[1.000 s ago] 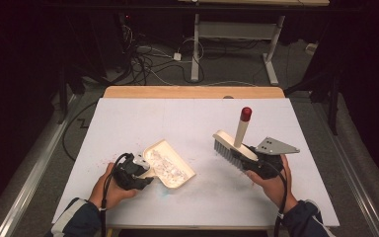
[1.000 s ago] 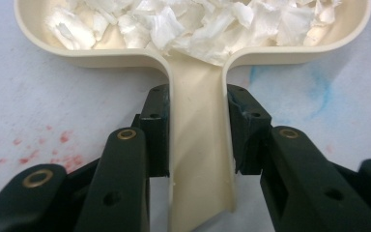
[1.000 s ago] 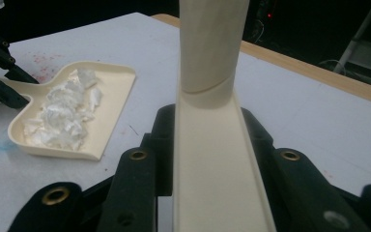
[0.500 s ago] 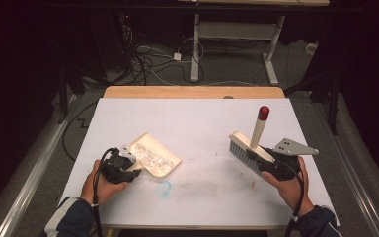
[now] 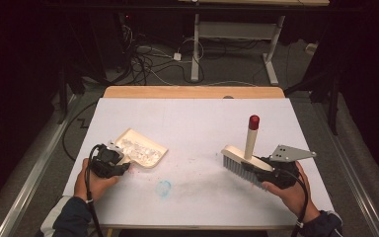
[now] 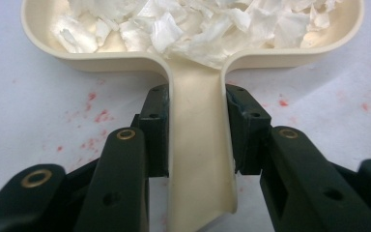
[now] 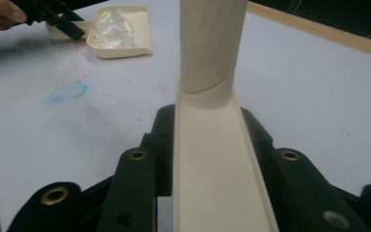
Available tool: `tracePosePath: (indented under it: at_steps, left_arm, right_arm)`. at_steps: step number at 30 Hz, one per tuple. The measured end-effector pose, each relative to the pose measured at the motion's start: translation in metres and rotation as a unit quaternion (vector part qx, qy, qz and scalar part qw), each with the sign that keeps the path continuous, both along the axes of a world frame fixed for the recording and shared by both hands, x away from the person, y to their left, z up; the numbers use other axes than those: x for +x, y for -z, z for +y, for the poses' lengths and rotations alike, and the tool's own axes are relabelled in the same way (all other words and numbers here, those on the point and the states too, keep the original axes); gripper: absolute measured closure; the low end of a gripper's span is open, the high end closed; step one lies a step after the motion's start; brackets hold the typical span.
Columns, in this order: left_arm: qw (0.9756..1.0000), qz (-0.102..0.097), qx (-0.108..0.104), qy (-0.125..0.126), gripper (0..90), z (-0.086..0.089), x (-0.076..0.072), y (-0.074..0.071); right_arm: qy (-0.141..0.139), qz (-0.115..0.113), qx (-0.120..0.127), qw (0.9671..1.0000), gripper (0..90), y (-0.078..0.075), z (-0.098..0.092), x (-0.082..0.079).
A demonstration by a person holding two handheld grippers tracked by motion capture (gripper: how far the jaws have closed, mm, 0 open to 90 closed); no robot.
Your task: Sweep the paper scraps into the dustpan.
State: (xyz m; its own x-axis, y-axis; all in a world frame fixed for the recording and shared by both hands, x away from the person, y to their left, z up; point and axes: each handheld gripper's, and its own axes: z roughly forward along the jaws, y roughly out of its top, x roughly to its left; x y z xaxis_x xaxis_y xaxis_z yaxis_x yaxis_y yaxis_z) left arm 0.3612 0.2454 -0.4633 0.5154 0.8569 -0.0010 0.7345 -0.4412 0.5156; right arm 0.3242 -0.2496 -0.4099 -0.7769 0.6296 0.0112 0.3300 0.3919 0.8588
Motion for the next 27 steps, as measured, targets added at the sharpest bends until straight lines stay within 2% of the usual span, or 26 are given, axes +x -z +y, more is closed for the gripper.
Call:
tracePosePath:
  at_steps: [7,18,27]
  left_arm:
    - [0.9997,-0.003,-0.003,-0.024,63.4,0.003,0.007,0.002]
    - [0.9982,-0.012,-0.005,-0.058,63.4,-0.002,0.022,0.003]
    - [0.9974,-0.010,-0.004,-0.072,63.3,-0.011,0.025,0.006]
  right_arm:
    - [-0.032,0.027,0.000,0.9991,67.0,0.000,0.005,-0.005]
    - [-0.056,0.059,-0.007,0.9967,67.0,-0.001,0.004,-0.005]
    - [-0.044,0.093,-0.015,0.9946,67.0,0.005,0.000,0.009]
